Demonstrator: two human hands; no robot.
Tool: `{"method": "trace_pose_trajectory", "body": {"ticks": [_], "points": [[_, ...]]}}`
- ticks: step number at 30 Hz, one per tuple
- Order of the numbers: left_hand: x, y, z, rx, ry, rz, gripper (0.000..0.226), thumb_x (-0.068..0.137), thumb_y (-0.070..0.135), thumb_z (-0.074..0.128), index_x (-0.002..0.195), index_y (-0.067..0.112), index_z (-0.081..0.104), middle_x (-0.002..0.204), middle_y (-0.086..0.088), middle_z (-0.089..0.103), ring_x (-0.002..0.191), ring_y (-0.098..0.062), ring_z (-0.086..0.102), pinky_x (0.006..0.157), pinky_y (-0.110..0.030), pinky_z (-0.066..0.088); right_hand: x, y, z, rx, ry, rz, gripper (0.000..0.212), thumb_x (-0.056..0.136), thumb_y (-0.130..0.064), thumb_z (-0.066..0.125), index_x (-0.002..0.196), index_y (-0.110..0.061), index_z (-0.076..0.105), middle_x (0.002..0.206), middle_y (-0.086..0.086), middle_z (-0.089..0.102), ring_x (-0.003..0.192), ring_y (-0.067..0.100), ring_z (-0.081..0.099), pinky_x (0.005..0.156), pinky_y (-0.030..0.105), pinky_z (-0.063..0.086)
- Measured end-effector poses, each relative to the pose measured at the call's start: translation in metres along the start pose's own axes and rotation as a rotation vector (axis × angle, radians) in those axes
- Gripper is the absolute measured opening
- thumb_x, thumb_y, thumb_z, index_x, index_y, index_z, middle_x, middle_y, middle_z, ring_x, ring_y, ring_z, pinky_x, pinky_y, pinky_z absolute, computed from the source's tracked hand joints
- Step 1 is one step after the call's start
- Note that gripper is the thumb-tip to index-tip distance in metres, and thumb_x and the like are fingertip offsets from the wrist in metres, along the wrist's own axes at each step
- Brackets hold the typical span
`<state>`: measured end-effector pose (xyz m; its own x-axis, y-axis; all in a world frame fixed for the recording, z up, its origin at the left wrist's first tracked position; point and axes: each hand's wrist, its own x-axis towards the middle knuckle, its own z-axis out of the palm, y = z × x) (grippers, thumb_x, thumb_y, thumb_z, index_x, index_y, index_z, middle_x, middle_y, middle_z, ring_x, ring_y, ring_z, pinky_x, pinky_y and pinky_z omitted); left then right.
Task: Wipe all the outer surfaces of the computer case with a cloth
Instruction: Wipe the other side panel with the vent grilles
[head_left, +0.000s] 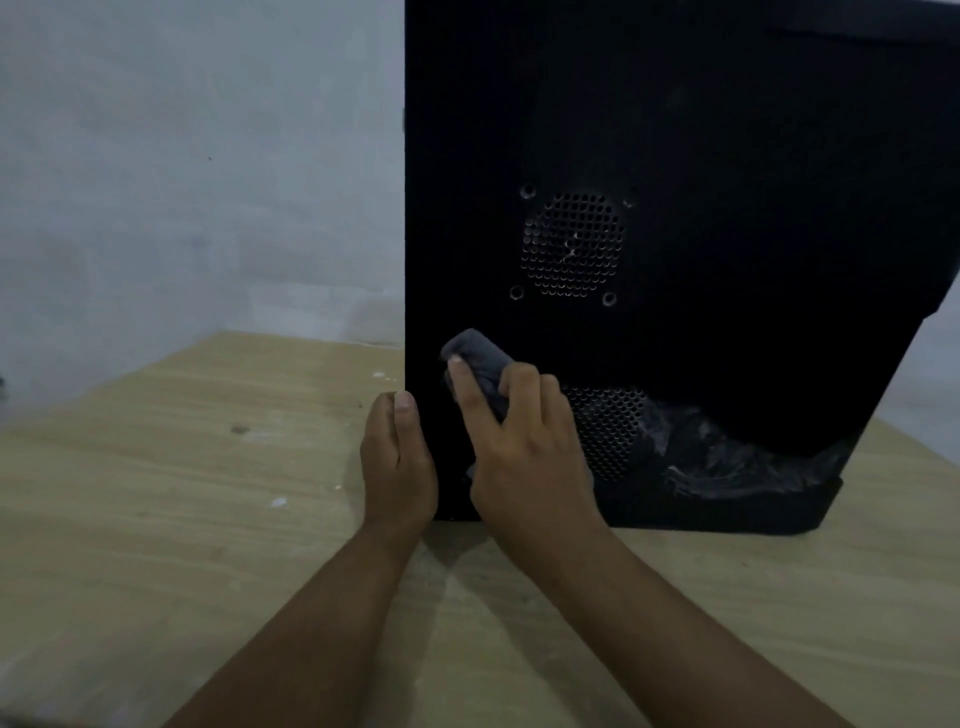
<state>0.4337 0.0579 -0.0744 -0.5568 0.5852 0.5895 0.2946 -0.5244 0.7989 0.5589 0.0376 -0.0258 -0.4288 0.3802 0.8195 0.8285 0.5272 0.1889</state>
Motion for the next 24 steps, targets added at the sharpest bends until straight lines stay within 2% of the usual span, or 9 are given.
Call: {"method": "trace_pose_trajectory", "body": {"ticks": [4, 7, 9, 12, 15, 17, 21, 24], "points": [[0.001, -0.003, -0.001, 0.046, 0.014, 0.014, 0.052, 0.096, 0.058, 0.028, 0.082, 0.013, 0.047, 0.075, -0.009, 0.049, 0.065, -0.018, 0.046, 0.060, -0.029, 0.037, -0.001, 0.010, -0.007, -0.031, 0.047, 0.008, 0.058, 0.088, -0.003, 0.032, 0.143, -0.012, 0.050, 0.104, 0.016, 0.049, 0.088, 0.032, 0.046, 0.074, 0.040, 0.041], [0.002, -0.004, 0.000, 0.082, 0.044, 0.032, 0.039, 0.097, 0.057, 0.027, 0.077, 0.027, 0.042, 0.073, 0.003, 0.045, 0.065, -0.011, 0.044, 0.059, -0.023, 0.035, -0.006, 0.009, -0.007, -0.004, 0.075, 0.095, 0.060, 0.085, 0.000, 0.037, 0.143, -0.015, 0.050, 0.106, 0.015, 0.046, 0.088, 0.032, 0.046, 0.074, 0.040, 0.041], [0.002, -0.004, 0.001, 0.097, 0.038, 0.044, 0.038, 0.098, 0.056, 0.026, 0.078, 0.028, 0.042, 0.073, 0.003, 0.045, 0.064, -0.010, 0.044, 0.059, -0.022, 0.034, -0.005, 0.004, -0.005, 0.017, 0.078, 0.093, 0.062, 0.082, 0.000, 0.046, 0.142, -0.012, 0.050, 0.106, 0.015, 0.045, 0.086, 0.032, 0.045, 0.074, 0.039, 0.041], [0.002, -0.005, 0.000, 0.081, 0.031, 0.057, 0.037, 0.099, 0.053, 0.027, 0.079, 0.027, 0.043, 0.072, 0.003, 0.046, 0.063, -0.007, 0.044, 0.059, -0.020, 0.035, -0.003, 0.002, 0.000, 0.044, 0.041, -0.018, 0.061, 0.080, -0.003, 0.050, 0.140, -0.014, 0.053, 0.107, 0.014, 0.046, 0.089, 0.032, 0.046, 0.073, 0.040, 0.040], [0.002, -0.008, 0.000, 0.074, 0.027, 0.037, 0.043, 0.096, 0.058, 0.026, 0.082, 0.023, 0.046, 0.076, 0.001, 0.050, 0.068, -0.011, 0.049, 0.062, -0.022, 0.038, -0.015, 0.017, 0.010, 0.062, -0.008, -0.124, 0.059, 0.086, -0.007, 0.047, 0.144, -0.019, 0.050, 0.116, 0.012, 0.042, 0.100, 0.032, 0.048, 0.088, 0.040, 0.042], [0.003, -0.009, -0.001, 0.081, 0.026, 0.023, 0.046, 0.094, 0.060, 0.025, 0.084, 0.021, 0.047, 0.077, 0.005, 0.050, 0.069, -0.003, 0.049, 0.063, -0.018, 0.038, -0.026, 0.029, 0.018, 0.064, -0.047, -0.216, 0.056, 0.090, -0.010, 0.045, 0.144, -0.021, 0.049, 0.118, 0.010, 0.039, 0.103, 0.030, 0.045, 0.092, 0.039, 0.039], [0.002, -0.009, 0.001, 0.126, 0.038, 0.059, 0.037, 0.097, 0.055, 0.024, 0.076, 0.029, 0.039, 0.071, 0.007, 0.043, 0.063, -0.002, 0.043, 0.060, -0.014, 0.034, -0.047, 0.058, 0.023, 0.068, -0.189, -0.468, 0.041, 0.095, -0.019, 0.050, 0.134, -0.026, 0.059, 0.114, 0.005, 0.046, 0.102, 0.024, 0.046, 0.088, 0.036, 0.040], [0.001, -0.009, 0.003, 0.139, 0.052, 0.068, 0.036, 0.098, 0.055, 0.022, 0.076, 0.032, 0.037, 0.071, 0.007, 0.042, 0.063, -0.002, 0.042, 0.061, -0.016, 0.034, -0.055, 0.069, 0.019, 0.067, -0.240, -0.536, 0.034, 0.095, -0.022, 0.052, 0.126, -0.026, 0.064, 0.113, 0.005, 0.049, 0.102, 0.025, 0.048, 0.084, 0.037, 0.043]]}}
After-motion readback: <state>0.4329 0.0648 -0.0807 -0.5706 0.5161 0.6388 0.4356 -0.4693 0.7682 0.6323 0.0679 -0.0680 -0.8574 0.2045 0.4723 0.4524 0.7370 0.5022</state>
